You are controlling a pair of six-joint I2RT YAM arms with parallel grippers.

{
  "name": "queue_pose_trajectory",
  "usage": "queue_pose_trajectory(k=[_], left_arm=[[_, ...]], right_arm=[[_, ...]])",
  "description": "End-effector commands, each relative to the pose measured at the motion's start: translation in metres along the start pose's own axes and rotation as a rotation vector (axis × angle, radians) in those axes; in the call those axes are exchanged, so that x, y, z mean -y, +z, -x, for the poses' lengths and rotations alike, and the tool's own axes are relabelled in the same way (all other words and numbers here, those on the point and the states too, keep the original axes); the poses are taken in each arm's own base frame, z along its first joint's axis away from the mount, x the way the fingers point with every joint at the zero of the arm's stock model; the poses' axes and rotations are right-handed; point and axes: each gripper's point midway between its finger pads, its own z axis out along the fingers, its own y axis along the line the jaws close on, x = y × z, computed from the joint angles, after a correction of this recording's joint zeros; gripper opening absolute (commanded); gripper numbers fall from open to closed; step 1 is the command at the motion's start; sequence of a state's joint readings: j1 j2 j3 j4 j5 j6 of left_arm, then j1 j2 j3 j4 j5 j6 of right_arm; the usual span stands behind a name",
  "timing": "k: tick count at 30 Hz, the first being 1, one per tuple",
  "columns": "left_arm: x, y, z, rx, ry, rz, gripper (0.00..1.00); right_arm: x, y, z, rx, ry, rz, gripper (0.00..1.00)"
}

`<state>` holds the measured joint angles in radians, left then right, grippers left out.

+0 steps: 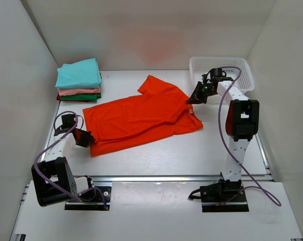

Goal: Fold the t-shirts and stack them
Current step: Fold the flattened tshirt in 1/3 of the way

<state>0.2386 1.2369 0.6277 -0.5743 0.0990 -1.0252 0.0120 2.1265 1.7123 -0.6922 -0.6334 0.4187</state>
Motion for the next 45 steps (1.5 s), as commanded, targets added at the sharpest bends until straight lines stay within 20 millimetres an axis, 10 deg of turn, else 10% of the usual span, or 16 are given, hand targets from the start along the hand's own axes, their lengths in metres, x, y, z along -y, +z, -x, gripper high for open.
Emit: queue_pose_trajectory(k=[1,14,26,36,45], left_arm=[[0.019,-0.008,0.019,0.048,-0.008,-0.041,0.01],[0.021,-0.008,0.032,0.071,0.008,-0.011,0.16],[0.056,-0.057,0.094,0.32,0.175,0.003,0.33],[0.075,-0.005,0.012,0.125,0.319,-0.083,0.23],[0.035,0.049,-0.011,0.009,0.411,0.107,0.28]], right_arm=[[-0.012,-0.002,0.017,0.042,-0.041,0.021,0.0],[-0.016,0.0,0.029,0.056,-0.048,0.014,0.0],[-0.021,-0.027,0.036,0.198,-0.299,-0.227,0.41],[-0.026,0.032,-0.018,0.07,-0.443,-0.142,0.37],[0.045,0.044,-0.087,-0.098,-0.379,-0.347,0.38]])
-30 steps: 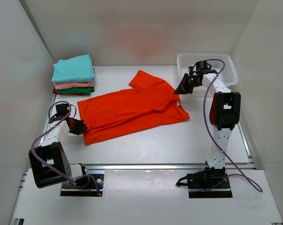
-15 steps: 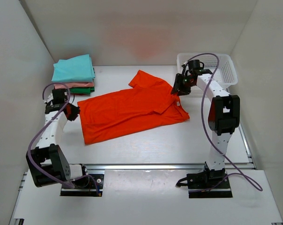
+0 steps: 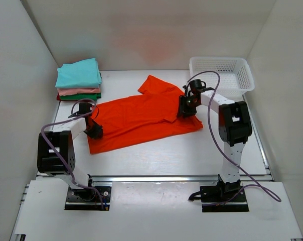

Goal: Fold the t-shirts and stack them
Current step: Fold the flattened tshirt in 1/3 of the way, then grap the side of the flattened tshirt furthest away from the robot with both arms

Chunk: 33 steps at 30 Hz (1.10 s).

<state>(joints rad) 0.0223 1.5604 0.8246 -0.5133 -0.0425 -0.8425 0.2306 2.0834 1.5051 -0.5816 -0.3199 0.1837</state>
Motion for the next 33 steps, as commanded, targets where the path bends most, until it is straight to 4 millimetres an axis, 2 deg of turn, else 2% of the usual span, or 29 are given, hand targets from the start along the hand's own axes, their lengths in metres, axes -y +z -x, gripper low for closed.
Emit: queue_pose_trajectory(k=[1,2,4,5,6,8,9,10,11,12,13,14,15,16,17,19,20,22,23,24,25,26,27,28,30,33], left_arm=[[-0.004,0.005,0.002,0.004,0.051,0.024,0.29],[-0.004,0.005,0.002,0.004,0.051,0.024,0.29],[-0.006,0.002,0.001,0.007,0.064,0.025,0.31],[-0.007,0.0,-0.001,0.009,0.067,0.018,0.31],[-0.013,0.0,-0.004,-0.006,0.064,0.025,0.31],[-0.016,-0.005,-0.012,-0.019,0.058,0.021,0.31],[-0.019,-0.006,-0.015,-0.023,0.062,0.026,0.31],[-0.022,-0.01,-0.021,-0.035,0.067,0.027,0.31],[-0.02,-0.016,-0.018,-0.017,0.057,0.016,0.32],[-0.018,-0.023,-0.017,-0.01,0.04,0.005,0.31],[-0.014,-0.028,-0.024,-0.013,0.068,0.003,0.31],[-0.006,-0.037,-0.021,0.001,0.061,-0.017,0.31],[0.004,-0.047,-0.012,0.027,0.048,-0.051,0.3],[0.017,-0.06,0.0,0.056,0.046,-0.084,0.3],[0.024,-0.071,0.009,0.081,0.023,-0.109,0.3],[0.052,-0.099,0.039,0.15,-0.006,-0.202,0.3],[0.051,-0.103,0.054,0.177,-0.034,-0.201,0.3],[0.069,-0.118,0.083,0.24,-0.052,-0.251,0.3],[0.076,-0.119,0.096,0.268,-0.05,-0.26,0.3],[0.076,-0.106,0.097,0.253,-0.037,-0.243,0.29],[0.084,-0.104,0.104,0.265,-0.03,-0.269,0.29],[0.09,-0.092,0.106,0.245,-0.022,-0.28,0.27],[0.087,-0.078,0.105,0.223,-0.042,-0.257,0.25],[0.093,-0.065,0.094,0.169,-0.03,-0.272,0.22],[0.104,-0.05,0.081,0.126,-0.01,-0.311,0.21],[0.104,-0.027,0.066,0.092,-0.003,-0.293,0.19]], right_arm=[[0.026,-0.006,-0.051,-0.097,0.038,-0.112,0.39],[0.022,-0.013,-0.06,-0.11,0.037,-0.108,0.39],[0.029,-0.02,-0.1,-0.187,0.073,-0.132,0.39],[0.026,-0.028,-0.12,-0.23,0.09,-0.134,0.39],[0.021,-0.035,-0.124,-0.223,0.072,-0.134,0.39],[0.017,-0.044,-0.154,-0.272,0.063,-0.147,0.4],[0.011,-0.052,-0.154,-0.255,0.054,-0.143,0.4],[0.006,-0.056,-0.161,-0.248,0.047,-0.141,0.39],[0.007,-0.058,-0.172,-0.266,0.056,-0.144,0.39],[0.003,-0.065,-0.169,-0.236,0.066,-0.139,0.39],[0.002,-0.07,-0.169,-0.221,0.071,-0.135,0.39],[0.001,-0.074,-0.17,-0.219,0.072,-0.142,0.39],[-0.001,-0.083,-0.159,-0.179,0.067,-0.144,0.39],[-0.003,-0.093,-0.155,-0.157,0.067,-0.139,0.39],[-0.009,-0.105,-0.139,-0.106,0.056,-0.129,0.4],[-0.015,-0.125,-0.119,-0.047,0.039,-0.135,0.4],[-0.021,-0.135,-0.104,-0.002,0.029,-0.12,0.39],[-0.024,-0.144,-0.071,0.094,0.015,-0.099,0.39],[-0.024,-0.147,-0.054,0.129,0.017,-0.088,0.39],[-0.028,-0.149,-0.033,0.186,0.002,-0.072,0.4],[-0.024,-0.141,-0.023,0.194,0.005,-0.075,0.39],[-0.023,-0.137,-0.006,0.209,0.0,-0.066,0.39],[-0.025,-0.14,0.015,0.258,-0.017,-0.064,0.39],[-0.02,-0.128,0.023,0.253,-0.02,-0.068,0.39],[-0.02,-0.113,0.052,0.28,-0.037,-0.057,0.4],[-0.02,-0.095,0.085,0.314,-0.071,-0.044,0.41]])
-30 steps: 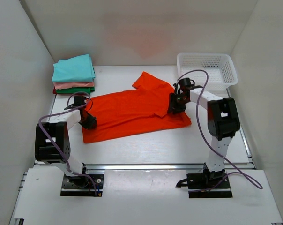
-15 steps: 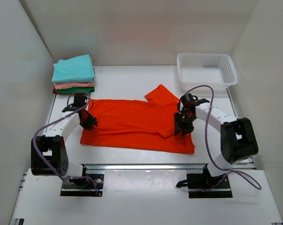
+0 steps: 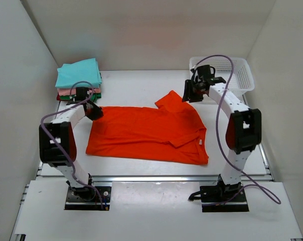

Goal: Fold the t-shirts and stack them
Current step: Grap the side of the flattened tshirt furthest away from the robot with both arms

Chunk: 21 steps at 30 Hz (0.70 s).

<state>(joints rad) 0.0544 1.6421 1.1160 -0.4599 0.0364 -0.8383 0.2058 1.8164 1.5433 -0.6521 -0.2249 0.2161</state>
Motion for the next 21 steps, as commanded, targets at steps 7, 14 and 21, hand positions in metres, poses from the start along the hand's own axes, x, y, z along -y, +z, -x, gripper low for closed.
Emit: queue_pose_trajectory(k=[7,14,21], left_arm=[[0.017,0.016,0.015,0.043,0.076,-0.052,0.36],[0.002,0.038,0.043,0.056,0.123,0.029,0.51],[0.002,0.063,0.064,0.085,0.139,0.106,0.55]], right_arm=[[-0.005,0.062,0.08,0.135,-0.111,-0.004,0.52],[-0.001,0.11,0.082,0.093,-0.13,-0.05,0.65],[0.011,0.141,0.055,0.016,-0.126,-0.096,0.66]])
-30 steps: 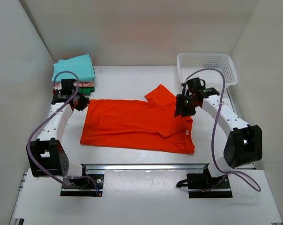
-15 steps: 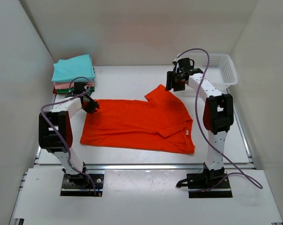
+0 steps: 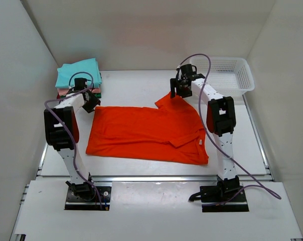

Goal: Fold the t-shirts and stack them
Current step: Grap the side of the flattened tshirt furthest away from the robot with both arms

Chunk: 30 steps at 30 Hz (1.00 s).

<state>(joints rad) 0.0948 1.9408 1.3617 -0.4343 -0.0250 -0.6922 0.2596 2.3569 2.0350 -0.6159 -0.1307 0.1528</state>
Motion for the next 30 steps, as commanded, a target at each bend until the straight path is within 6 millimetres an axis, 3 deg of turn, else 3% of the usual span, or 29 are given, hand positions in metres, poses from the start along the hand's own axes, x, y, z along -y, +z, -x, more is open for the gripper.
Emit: queue_pose_trajectory(k=[1,9,15,18,19,22,24,25,30], left_arm=[[0.005,-0.003,0.021,0.057,0.032,0.023,0.55],[-0.01,0.026,0.029,0.039,0.072,0.099,0.56],[-0.014,0.033,0.015,-0.015,0.1,0.12,0.49],[-0.014,0.032,0.009,-0.024,0.098,0.105,0.39],[-0.012,0.032,0.006,-0.031,0.101,0.098,0.36],[-0.011,0.031,0.004,-0.04,0.089,0.083,0.29],[-0.006,0.03,-0.001,-0.053,0.087,0.058,0.1],[-0.007,0.029,0.001,-0.045,0.078,0.056,0.02],[-0.001,0.023,0.01,-0.029,0.07,0.007,0.0]], right_arm=[[0.006,0.006,0.005,0.012,-0.015,-0.034,0.66],[0.011,0.013,-0.021,-0.053,-0.019,-0.059,0.67],[0.01,0.014,-0.031,-0.077,-0.004,-0.064,0.65],[0.017,0.014,-0.032,-0.088,0.005,-0.079,0.57],[0.016,0.016,-0.04,-0.111,0.003,-0.08,0.52],[0.015,0.012,-0.037,-0.108,-0.012,-0.072,0.37],[0.015,0.014,-0.04,-0.117,-0.008,-0.066,0.16],[0.011,0.012,-0.038,-0.11,-0.011,-0.051,0.0],[0.006,0.006,-0.023,-0.074,-0.033,-0.035,0.0]])
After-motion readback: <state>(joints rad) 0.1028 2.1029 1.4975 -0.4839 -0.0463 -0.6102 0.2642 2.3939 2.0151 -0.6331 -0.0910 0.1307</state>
